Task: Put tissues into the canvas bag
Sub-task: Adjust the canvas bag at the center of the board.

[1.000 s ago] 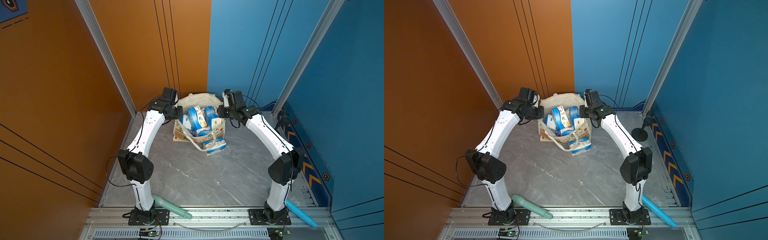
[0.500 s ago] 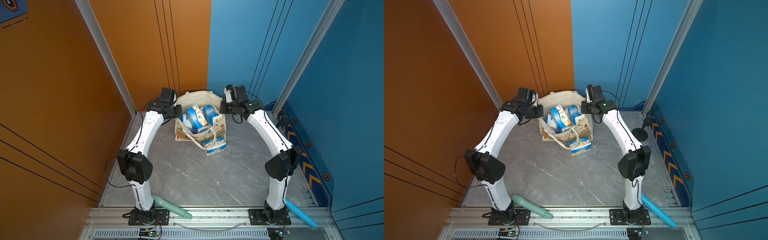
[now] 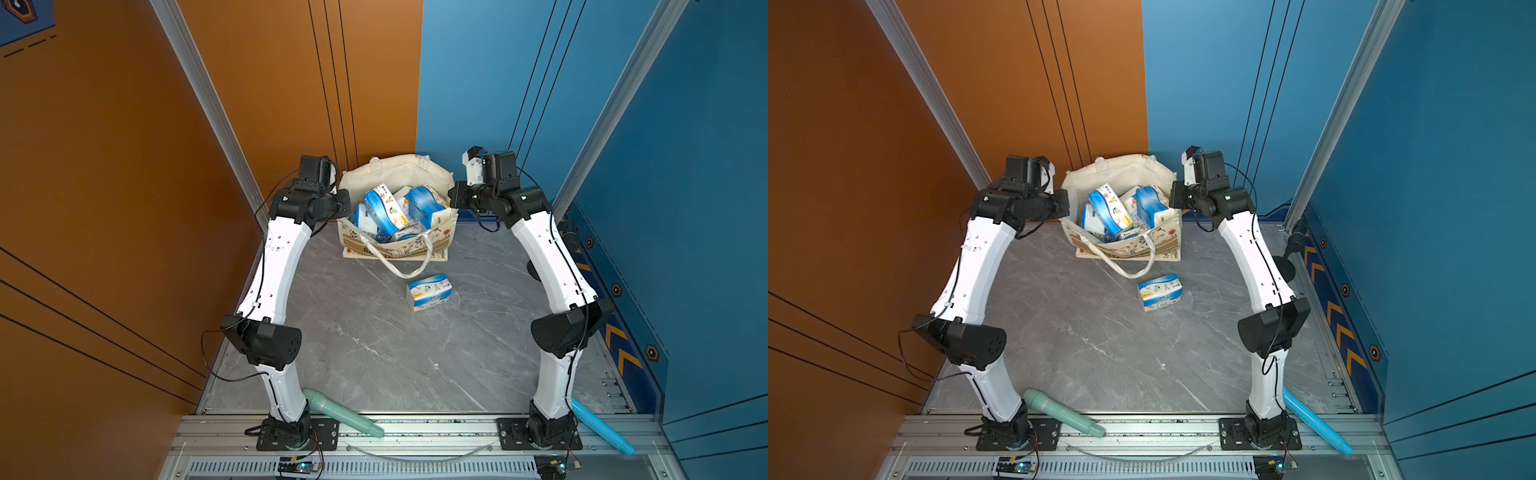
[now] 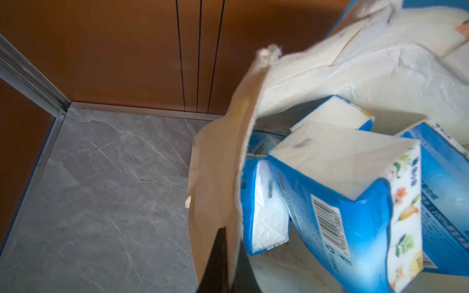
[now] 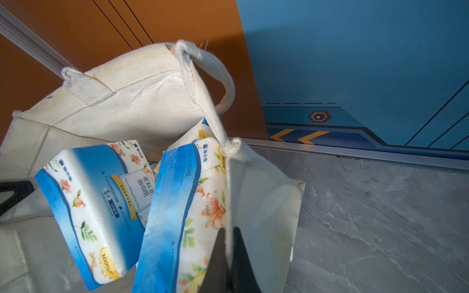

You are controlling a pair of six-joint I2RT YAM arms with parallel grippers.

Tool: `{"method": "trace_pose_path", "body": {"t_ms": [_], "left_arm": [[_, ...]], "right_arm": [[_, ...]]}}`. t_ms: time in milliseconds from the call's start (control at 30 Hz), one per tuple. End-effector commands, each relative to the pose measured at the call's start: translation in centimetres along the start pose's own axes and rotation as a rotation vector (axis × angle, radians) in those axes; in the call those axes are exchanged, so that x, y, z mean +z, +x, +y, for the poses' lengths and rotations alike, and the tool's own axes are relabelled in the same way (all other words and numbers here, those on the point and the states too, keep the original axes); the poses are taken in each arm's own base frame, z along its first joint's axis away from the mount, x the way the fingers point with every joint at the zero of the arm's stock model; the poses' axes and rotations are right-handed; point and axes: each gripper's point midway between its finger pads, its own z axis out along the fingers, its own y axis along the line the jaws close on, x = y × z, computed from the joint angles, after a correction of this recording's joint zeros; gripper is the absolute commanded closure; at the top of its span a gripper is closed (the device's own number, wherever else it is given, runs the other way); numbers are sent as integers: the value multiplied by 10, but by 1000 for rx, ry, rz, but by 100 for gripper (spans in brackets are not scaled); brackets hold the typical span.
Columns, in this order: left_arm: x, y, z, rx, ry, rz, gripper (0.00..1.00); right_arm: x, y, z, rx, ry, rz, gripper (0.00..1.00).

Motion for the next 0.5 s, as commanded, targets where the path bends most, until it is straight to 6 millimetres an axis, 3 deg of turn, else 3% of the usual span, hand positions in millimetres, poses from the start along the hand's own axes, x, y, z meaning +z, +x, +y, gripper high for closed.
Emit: {"method": "trace_pose_path", "body": {"t_ms": [0, 67, 167, 267, 367, 467], "left_arm": [[-31, -9, -30, 9, 135, -37, 100], [-42, 0, -50, 25, 216, -16, 100], [-56, 8, -53, 33, 225, -16, 100], [-52, 18, -19, -9, 120, -10, 100], [-48, 47, 15, -7, -43, 45, 100], [-39, 91, 2, -1, 21, 163, 100]], "right_arm": [[-10, -32, 9, -45, -7, -105, 100], [12, -18, 2, 12, -52, -26, 100], [31, -9, 10, 60, -151, 17, 100], [41, -12, 35, 84, -289, -8, 100], [52, -16, 42, 73, -293, -39, 100], [56, -27, 50, 55, -314, -86, 100]]}}
